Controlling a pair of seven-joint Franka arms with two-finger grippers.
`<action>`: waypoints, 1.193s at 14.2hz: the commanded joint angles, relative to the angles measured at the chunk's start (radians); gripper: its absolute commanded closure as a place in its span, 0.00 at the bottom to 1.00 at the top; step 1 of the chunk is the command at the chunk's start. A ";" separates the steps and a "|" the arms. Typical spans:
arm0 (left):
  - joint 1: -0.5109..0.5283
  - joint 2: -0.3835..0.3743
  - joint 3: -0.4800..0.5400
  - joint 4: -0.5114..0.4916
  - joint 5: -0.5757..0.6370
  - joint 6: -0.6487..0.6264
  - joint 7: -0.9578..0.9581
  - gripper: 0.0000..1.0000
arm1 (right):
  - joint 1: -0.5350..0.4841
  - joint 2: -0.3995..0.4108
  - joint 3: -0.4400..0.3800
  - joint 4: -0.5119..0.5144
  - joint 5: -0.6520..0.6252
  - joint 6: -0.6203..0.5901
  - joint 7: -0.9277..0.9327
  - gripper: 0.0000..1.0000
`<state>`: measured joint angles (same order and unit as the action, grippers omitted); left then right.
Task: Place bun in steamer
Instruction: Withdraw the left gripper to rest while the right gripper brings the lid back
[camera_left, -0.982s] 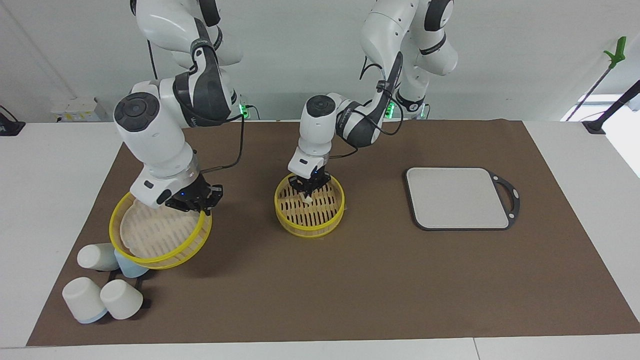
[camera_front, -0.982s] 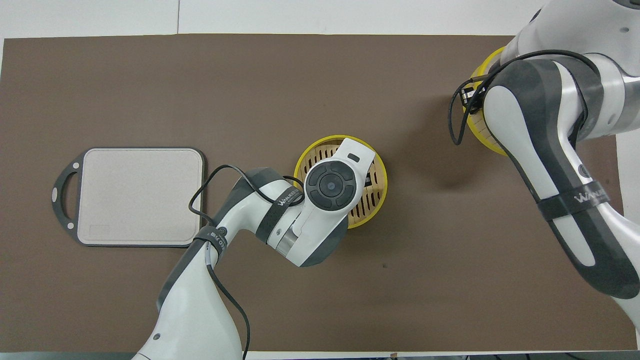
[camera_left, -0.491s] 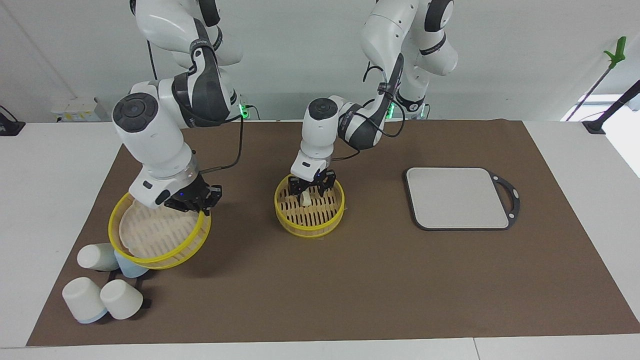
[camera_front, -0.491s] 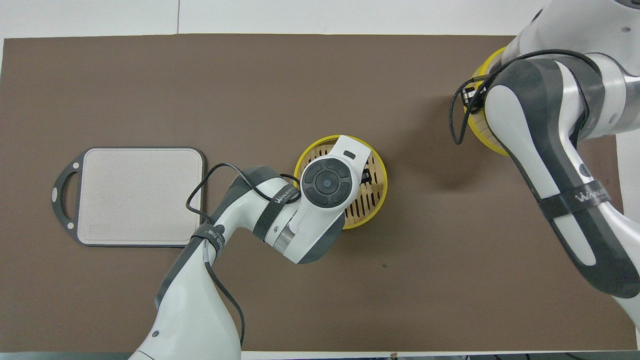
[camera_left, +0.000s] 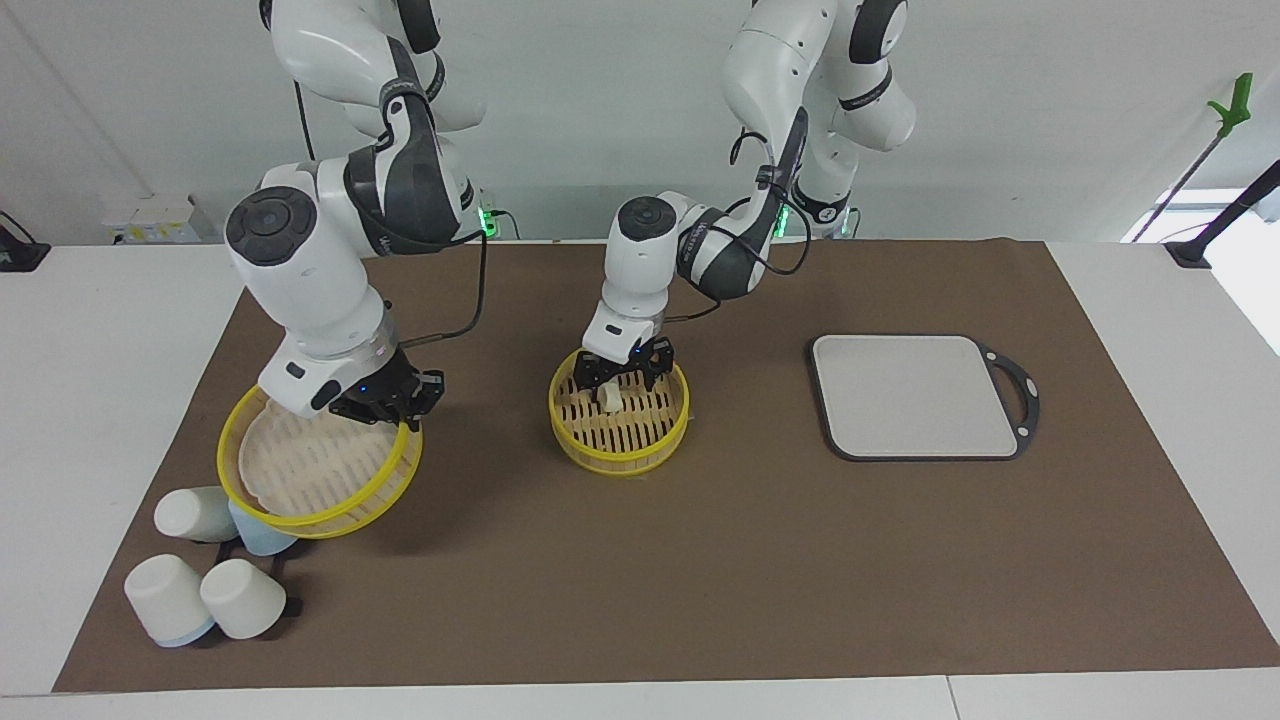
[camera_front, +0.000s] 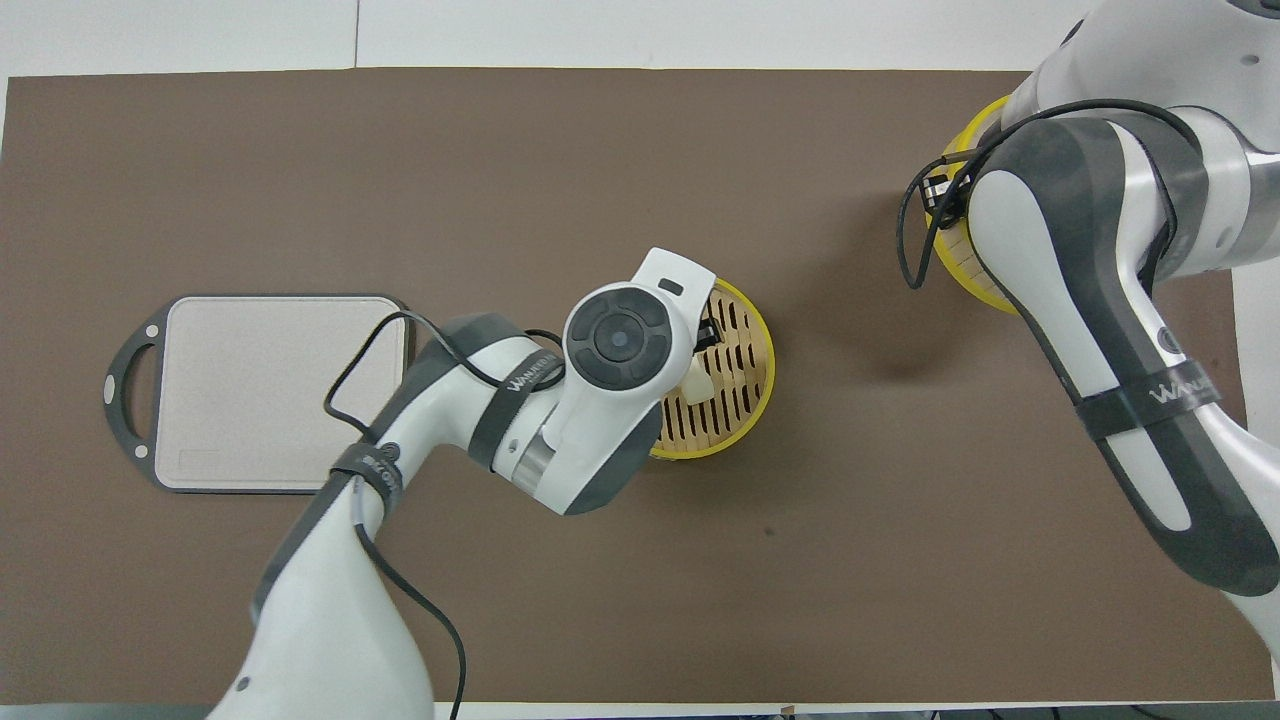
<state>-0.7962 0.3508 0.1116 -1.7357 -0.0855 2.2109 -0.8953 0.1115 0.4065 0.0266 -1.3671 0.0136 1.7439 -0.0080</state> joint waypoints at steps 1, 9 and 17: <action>0.141 -0.189 -0.003 -0.018 -0.008 -0.230 0.158 0.00 | 0.007 -0.009 0.012 -0.006 0.011 0.003 0.078 1.00; 0.567 -0.388 -0.001 0.028 0.062 -0.601 0.836 0.00 | 0.338 0.008 0.004 0.071 -0.004 -0.008 0.673 1.00; 0.681 -0.447 -0.003 0.024 0.067 -0.691 0.963 0.00 | 0.527 0.112 0.009 0.117 -0.066 0.074 0.927 1.00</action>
<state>-0.1339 -0.0848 0.1243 -1.7181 -0.0394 1.5501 0.0582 0.6470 0.4986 0.0377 -1.2820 -0.0326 1.7919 0.9149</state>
